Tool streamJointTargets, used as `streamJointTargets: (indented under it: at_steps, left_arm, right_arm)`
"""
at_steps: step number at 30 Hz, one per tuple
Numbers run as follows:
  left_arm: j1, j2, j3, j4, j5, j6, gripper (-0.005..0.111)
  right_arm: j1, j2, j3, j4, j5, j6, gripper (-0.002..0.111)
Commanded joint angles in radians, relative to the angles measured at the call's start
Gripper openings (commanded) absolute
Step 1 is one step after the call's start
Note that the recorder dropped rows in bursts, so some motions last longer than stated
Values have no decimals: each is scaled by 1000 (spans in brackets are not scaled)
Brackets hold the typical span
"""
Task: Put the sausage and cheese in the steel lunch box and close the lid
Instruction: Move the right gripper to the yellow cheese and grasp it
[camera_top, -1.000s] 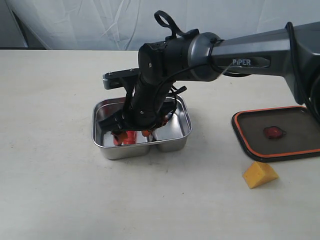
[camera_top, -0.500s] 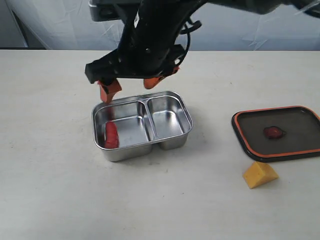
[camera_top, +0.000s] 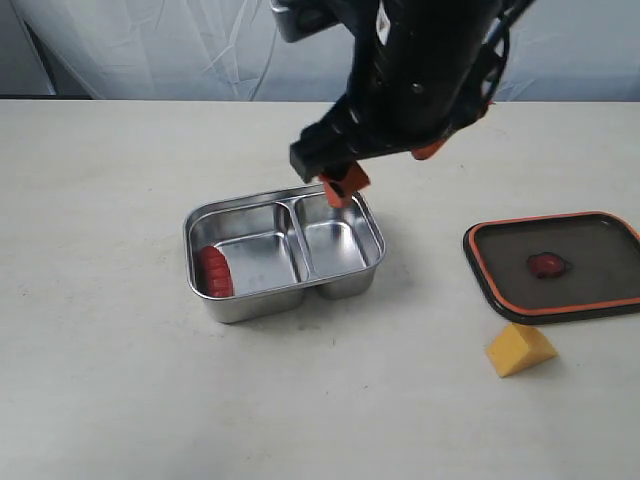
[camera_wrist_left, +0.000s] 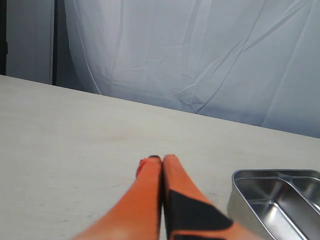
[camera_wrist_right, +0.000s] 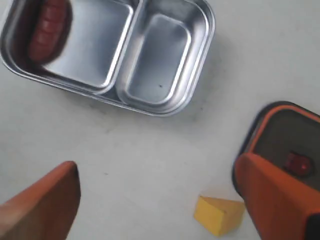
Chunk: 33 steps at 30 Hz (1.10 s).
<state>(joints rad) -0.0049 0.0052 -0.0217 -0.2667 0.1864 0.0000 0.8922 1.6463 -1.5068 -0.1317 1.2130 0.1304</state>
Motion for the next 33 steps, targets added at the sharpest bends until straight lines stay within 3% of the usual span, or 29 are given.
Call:
streamJointTargets:
  at_steps: [1, 6, 12, 24, 29, 33]
  left_arm:
    - [-10, -5, 4, 0, -4, 0, 0]
    - [-30, -5, 4, 0, -5, 0, 0]
    - [-30, -5, 4, 0, -5, 0, 0]
    - [-30, -5, 4, 0, -5, 0, 0]
    - [-30, -5, 4, 0, -5, 0, 0]
    - [-30, -5, 4, 0, -5, 0, 0]
  right_arm:
    - [0, -81, 153, -93, 8, -11, 82]
    - [0, -175, 396, -86, -6, -130, 82]
    - [0, -241, 657, -84, -156, -187, 82]
    - [0, -245, 867, -298, -472, -224, 82]
    - [-7, -225, 890, -340, -509, -229, 71]
    - [-7, -197, 893, -322, -511, -229, 52]
